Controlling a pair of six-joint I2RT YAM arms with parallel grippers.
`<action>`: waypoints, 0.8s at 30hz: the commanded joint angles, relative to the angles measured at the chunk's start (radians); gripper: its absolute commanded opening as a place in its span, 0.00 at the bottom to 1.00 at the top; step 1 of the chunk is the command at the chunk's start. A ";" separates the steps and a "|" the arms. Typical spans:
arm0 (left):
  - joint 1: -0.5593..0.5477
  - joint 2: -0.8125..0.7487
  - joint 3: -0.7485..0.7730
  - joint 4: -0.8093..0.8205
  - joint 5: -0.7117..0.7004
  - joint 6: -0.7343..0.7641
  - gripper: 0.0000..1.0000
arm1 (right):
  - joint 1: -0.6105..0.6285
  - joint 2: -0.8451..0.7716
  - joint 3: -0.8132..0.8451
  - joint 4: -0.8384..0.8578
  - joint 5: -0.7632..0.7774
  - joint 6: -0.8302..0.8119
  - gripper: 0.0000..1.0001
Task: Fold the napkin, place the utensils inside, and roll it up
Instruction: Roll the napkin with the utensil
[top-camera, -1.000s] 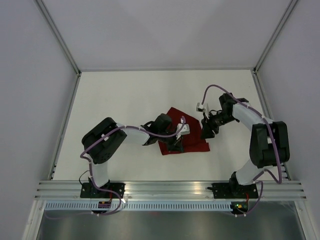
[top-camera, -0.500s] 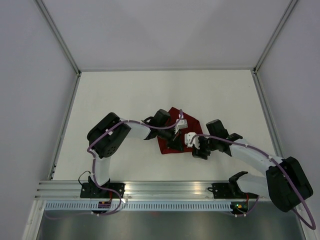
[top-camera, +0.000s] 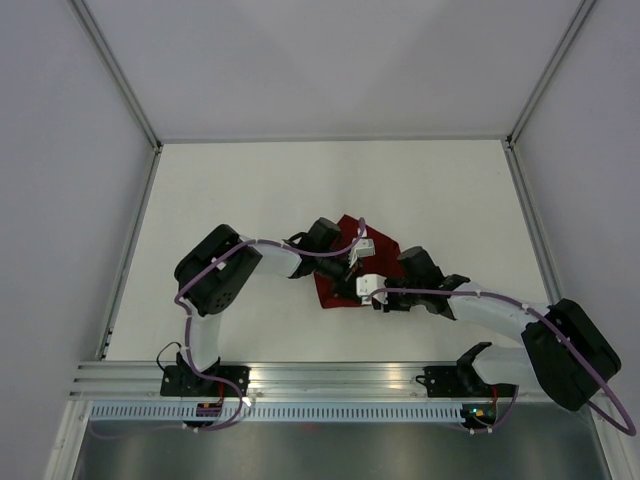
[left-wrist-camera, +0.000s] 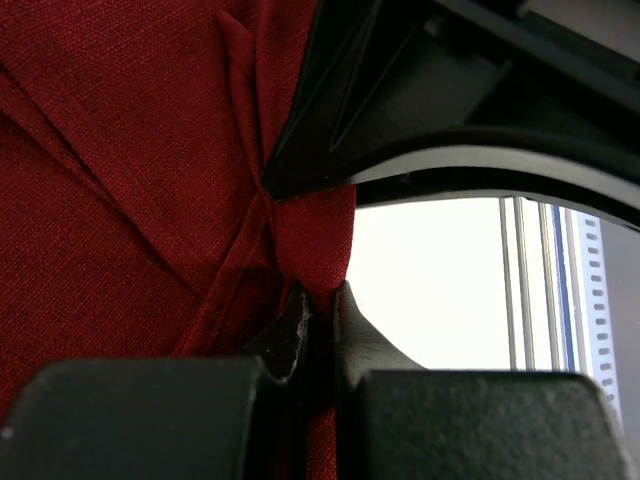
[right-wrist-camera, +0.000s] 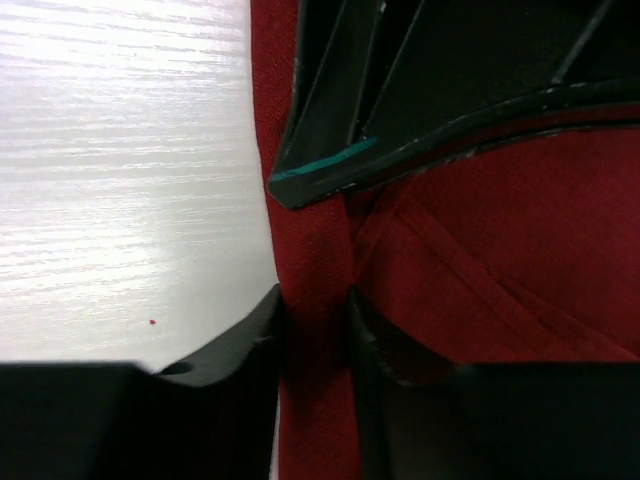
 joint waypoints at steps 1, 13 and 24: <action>0.008 -0.001 -0.035 -0.096 -0.081 0.033 0.09 | 0.014 0.045 0.008 -0.008 0.014 -0.016 0.32; 0.008 -0.218 -0.091 0.020 -0.311 -0.030 0.36 | 0.019 0.267 0.250 -0.341 -0.046 0.034 0.17; 0.022 -0.327 -0.170 0.055 -0.692 -0.036 0.36 | 0.019 0.464 0.355 -0.461 -0.130 0.045 0.16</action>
